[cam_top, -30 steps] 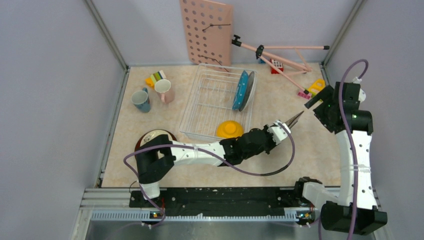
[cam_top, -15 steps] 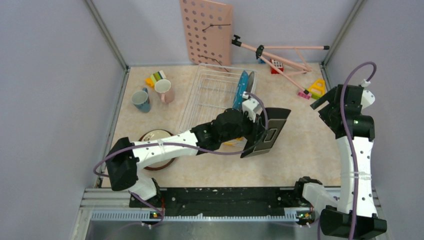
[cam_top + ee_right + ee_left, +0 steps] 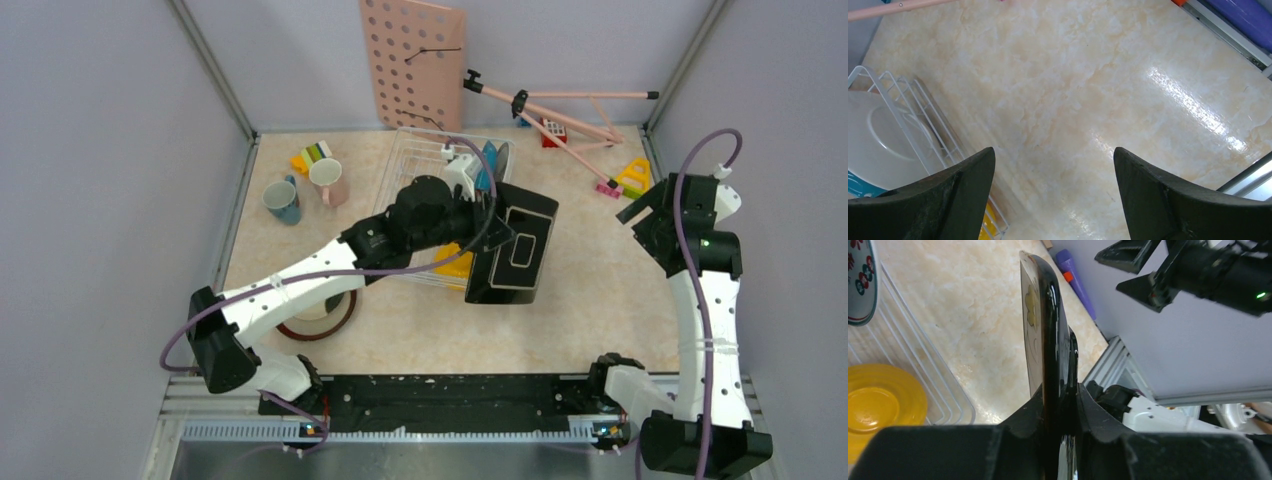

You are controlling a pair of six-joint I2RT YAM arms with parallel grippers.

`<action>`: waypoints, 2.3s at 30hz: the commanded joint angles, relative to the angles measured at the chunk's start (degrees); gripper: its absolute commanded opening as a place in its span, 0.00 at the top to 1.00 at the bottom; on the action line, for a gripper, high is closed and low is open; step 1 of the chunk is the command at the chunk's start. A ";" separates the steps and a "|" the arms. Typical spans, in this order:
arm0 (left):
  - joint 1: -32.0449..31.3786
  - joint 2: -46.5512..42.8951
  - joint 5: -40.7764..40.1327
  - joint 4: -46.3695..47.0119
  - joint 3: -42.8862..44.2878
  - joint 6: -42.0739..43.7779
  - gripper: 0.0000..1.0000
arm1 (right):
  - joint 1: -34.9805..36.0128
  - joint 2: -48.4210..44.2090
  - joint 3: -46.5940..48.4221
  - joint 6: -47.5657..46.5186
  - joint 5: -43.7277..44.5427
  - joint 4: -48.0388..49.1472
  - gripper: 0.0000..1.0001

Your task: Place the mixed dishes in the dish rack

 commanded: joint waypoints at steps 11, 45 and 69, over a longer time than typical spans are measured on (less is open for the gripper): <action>10.52 -16.05 7.71 -6.62 14.16 -3.45 1.00 | -0.05 -0.52 -5.77 -2.98 -8.87 9.33 0.15; 33.73 10.74 15.33 -26.12 39.95 5.84 1.00 | 0.02 -4.50 -16.70 -11.90 -30.94 28.36 0.17; 34.07 31.16 14.84 -28.35 55.91 7.87 1.00 | -0.02 -2.19 -17.47 -11.22 -32.39 31.21 0.17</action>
